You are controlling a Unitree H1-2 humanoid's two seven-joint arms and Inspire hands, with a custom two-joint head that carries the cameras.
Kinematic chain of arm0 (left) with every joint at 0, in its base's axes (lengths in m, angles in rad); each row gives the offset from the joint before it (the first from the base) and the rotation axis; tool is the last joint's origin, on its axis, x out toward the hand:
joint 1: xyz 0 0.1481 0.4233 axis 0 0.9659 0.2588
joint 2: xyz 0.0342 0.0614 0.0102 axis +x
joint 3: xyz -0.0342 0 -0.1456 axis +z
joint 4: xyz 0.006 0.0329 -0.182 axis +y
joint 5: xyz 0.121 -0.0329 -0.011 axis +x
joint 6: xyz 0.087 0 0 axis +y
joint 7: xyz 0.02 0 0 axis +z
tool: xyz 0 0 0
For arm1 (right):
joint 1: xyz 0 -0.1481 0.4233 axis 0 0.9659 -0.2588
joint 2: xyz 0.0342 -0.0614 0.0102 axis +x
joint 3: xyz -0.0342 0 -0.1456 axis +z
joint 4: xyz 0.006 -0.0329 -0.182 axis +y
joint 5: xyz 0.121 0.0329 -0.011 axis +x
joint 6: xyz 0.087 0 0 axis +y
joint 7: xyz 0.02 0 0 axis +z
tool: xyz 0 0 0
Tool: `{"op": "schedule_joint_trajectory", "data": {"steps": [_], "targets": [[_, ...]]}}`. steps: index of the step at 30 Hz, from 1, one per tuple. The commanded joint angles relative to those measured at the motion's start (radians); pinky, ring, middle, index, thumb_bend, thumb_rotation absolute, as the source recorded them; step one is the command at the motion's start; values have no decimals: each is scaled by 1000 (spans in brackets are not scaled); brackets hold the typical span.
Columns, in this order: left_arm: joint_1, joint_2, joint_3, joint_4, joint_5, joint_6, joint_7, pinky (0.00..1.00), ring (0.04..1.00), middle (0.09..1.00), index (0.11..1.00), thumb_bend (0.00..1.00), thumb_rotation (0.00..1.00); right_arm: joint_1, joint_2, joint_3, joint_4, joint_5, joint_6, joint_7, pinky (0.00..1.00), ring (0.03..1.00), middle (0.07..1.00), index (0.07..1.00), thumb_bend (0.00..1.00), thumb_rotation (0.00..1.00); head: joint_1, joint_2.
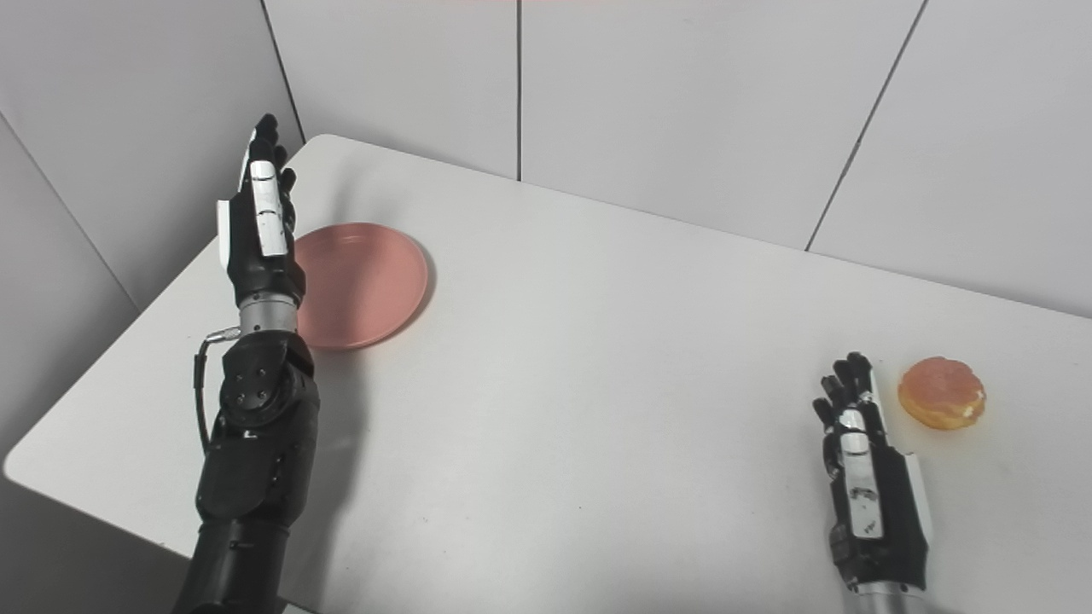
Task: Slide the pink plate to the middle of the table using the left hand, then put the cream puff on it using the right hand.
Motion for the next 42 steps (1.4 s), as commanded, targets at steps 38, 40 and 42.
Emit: {"op": "schedule_joint_trajectory", "data": {"steps": [38,40,42], "targets": [[-69,151,108,384,-154,-134,30,695,708,696,693,655,1000,0,-15,-7,-9,14,3,15,1000,1000,1000,1000,511,859,3,14],[-74,152,98,410,-150,-143,27,679,697,689,682,649,1000,0,-15,-7,-8,10,0,14,1000,1000,1000,1000,509,861,3,14],[-77,158,80,443,-135,-154,22,677,693,684,679,659,1000,0,-16,-6,-10,10,1,15,1000,1000,1000,1000,515,860,3,15]]}}
